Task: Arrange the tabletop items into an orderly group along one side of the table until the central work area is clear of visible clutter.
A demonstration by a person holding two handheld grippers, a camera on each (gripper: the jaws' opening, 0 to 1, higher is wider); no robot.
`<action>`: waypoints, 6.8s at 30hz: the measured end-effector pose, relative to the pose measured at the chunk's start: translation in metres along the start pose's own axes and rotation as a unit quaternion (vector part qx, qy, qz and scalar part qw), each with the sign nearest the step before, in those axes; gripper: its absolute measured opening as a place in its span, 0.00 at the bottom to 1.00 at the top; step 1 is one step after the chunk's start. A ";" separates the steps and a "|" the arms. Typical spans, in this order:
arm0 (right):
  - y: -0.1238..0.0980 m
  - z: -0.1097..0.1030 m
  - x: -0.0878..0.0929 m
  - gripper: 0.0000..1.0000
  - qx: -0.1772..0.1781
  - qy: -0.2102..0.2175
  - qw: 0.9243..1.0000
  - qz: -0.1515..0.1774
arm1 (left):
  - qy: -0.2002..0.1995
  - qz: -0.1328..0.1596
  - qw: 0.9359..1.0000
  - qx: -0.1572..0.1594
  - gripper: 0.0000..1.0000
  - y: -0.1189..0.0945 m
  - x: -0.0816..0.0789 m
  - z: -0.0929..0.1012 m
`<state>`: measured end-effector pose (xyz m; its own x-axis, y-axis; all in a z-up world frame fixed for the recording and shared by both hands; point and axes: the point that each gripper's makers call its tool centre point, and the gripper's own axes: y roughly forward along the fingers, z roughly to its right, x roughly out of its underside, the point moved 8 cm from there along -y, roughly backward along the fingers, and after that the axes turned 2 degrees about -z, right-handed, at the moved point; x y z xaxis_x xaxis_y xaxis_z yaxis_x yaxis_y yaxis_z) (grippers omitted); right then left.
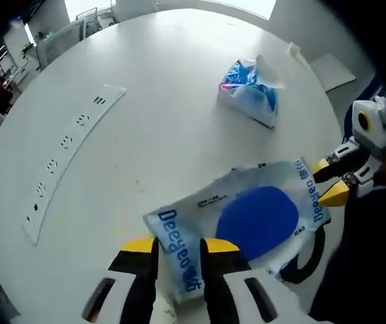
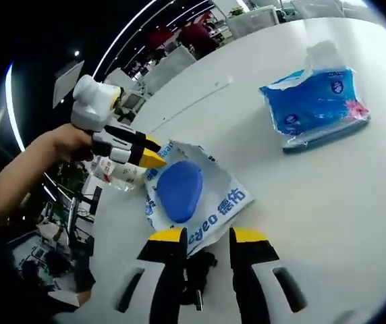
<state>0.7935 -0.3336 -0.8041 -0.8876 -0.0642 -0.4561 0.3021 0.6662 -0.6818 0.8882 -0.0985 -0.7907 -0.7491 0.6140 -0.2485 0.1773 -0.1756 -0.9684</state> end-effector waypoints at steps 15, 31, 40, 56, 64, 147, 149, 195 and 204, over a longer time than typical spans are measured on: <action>0.002 0.001 0.000 0.10 0.003 -0.020 1.000 -0.010 | 0.011 -0.010 1.000 0.002 0.04 0.002 -0.001 -0.002; -0.014 -0.008 -0.006 0.03 -0.001 -0.023 1.000 0.007 | -0.014 -0.019 1.000 0.005 0.00 -0.013 -0.001 0.008; -0.025 -0.008 -0.025 0.02 0.006 -0.053 0.998 0.030 | -0.052 -0.010 0.999 -0.003 0.00 -0.029 0.002 0.011; -0.020 0.003 -0.073 0.00 0.020 -0.114 0.993 0.037 | -0.118 0.009 0.993 -0.005 0.00 -0.043 0.017 0.016; -0.009 0.008 -0.095 0.00 0.027 -0.144 0.989 0.034 | -0.180 0.027 0.983 -0.010 0.00 -0.042 0.021 0.014; -0.031 0.001 -0.080 0.66 0.074 -0.289 0.953 0.059 | -0.210 0.195 0.954 -0.089 0.40 -0.063 0.061 0.089; -0.035 0.002 -0.076 0.67 0.074 -0.290 0.952 0.061 | -0.213 0.202 0.951 -0.094 0.42 -0.067 0.068 0.096; -0.009 -0.022 0.054 0.26 0.043 -0.212 0.976 -0.038 | -0.276 0.176 0.945 -0.012 0.26 -0.018 0.114 0.177; 0.000 -0.025 0.059 0.16 0.055 -0.212 0.975 -0.033 | -0.275 0.161 0.948 -0.016 0.16 -0.008 0.113 0.176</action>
<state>0.7325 -0.3185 -0.8164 -0.6901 -0.4208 -0.5887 0.3054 0.5682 -0.7641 0.6893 -0.1633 -0.8074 -0.8706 0.0376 -0.4906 0.4659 -0.2580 -0.8464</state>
